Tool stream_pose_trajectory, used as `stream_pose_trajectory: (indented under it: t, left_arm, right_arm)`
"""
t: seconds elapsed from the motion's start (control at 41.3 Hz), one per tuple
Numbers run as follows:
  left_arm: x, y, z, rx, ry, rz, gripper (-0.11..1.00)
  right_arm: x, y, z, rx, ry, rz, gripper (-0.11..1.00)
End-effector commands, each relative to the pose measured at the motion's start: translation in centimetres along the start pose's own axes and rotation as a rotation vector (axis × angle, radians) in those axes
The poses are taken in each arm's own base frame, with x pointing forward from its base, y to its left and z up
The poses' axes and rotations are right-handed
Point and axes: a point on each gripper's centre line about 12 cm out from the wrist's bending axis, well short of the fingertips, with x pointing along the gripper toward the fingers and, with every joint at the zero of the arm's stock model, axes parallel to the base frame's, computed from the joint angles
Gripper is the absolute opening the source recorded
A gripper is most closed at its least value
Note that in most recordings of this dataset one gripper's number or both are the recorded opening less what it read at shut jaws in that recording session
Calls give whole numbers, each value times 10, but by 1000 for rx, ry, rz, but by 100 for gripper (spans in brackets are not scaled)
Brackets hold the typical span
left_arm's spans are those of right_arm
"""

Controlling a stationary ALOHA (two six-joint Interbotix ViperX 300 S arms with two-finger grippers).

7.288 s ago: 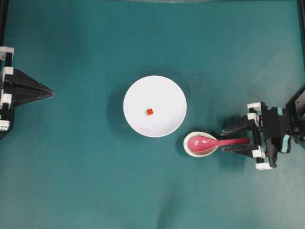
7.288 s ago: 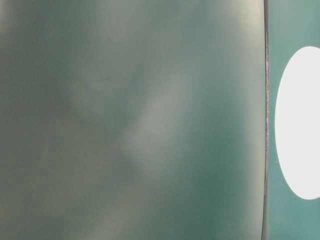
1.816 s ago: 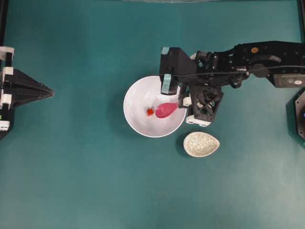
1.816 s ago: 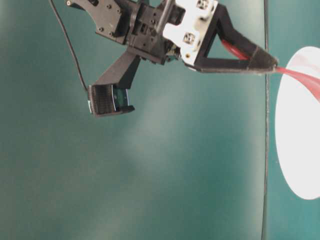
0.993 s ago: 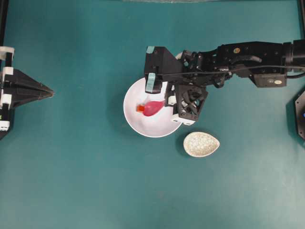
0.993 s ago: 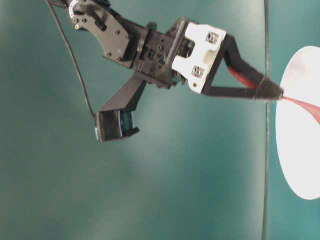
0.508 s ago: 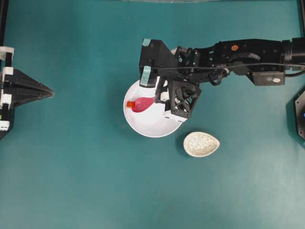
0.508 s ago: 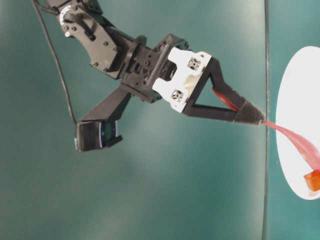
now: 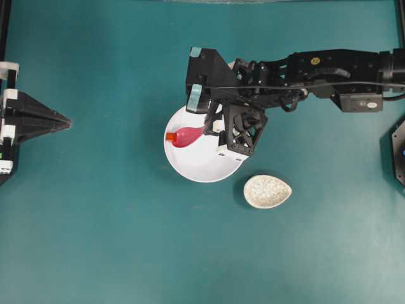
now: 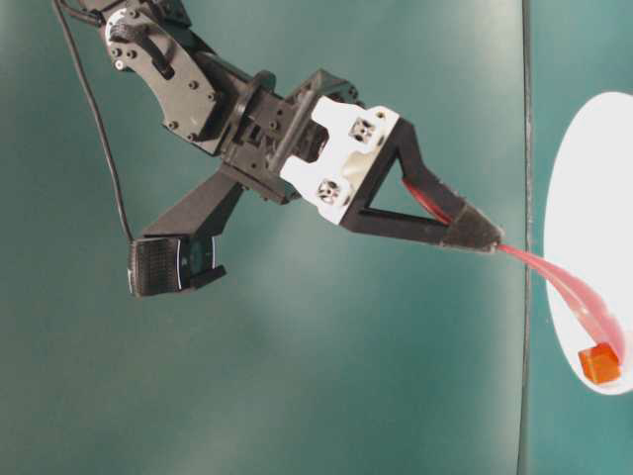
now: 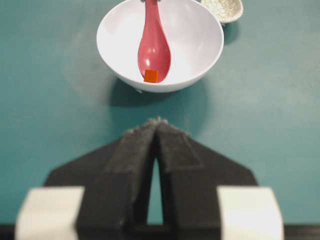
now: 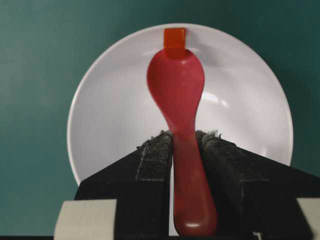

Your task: Grip the spoon and scoop the red block from the bowl with right arm.

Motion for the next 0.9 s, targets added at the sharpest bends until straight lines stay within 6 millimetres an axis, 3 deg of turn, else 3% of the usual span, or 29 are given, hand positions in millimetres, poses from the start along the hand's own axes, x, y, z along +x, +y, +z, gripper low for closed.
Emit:
stream_pose_trajectory:
  t: [0.0, 0.872]
  left_arm:
    - [0, 0, 6, 1, -17, 2, 0]
    - [-1, 1, 6, -1, -20, 3, 0]
  right_arm:
    - [-17, 3, 13, 2, -66, 5, 25]
    - [-19, 2, 9, 6, -84, 3, 25]
